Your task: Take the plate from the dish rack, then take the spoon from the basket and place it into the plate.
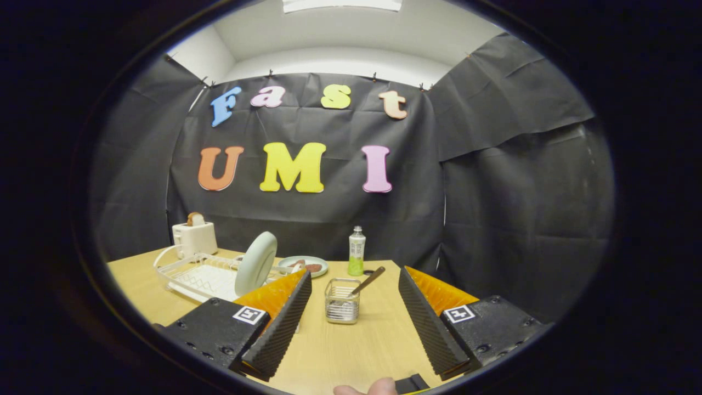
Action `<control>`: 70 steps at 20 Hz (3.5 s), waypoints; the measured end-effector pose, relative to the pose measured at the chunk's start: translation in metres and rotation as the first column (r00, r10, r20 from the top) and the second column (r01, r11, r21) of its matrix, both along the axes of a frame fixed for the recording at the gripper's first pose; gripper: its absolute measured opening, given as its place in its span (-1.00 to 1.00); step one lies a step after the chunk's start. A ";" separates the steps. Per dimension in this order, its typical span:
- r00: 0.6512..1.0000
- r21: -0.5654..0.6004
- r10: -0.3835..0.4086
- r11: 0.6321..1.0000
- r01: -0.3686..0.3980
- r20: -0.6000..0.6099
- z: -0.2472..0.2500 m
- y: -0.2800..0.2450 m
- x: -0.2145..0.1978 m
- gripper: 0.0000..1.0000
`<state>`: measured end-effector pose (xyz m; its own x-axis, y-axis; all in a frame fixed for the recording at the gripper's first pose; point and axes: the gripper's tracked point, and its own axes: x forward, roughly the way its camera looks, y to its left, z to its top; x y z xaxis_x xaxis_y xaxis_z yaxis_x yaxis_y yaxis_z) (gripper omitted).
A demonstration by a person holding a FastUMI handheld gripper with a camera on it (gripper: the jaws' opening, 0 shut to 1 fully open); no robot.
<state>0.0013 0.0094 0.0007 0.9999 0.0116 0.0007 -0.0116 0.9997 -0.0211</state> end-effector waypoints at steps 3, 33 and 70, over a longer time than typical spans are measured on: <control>1.000 -0.002 0.014 1.000 -0.014 -0.009 0.000 0.005 0.003 1.00; 0.598 0.159 0.263 0.962 -0.223 -0.757 0.001 0.190 0.208 1.00; 0.569 0.122 0.181 0.982 -0.141 -0.802 0.019 0.191 0.141 -0.28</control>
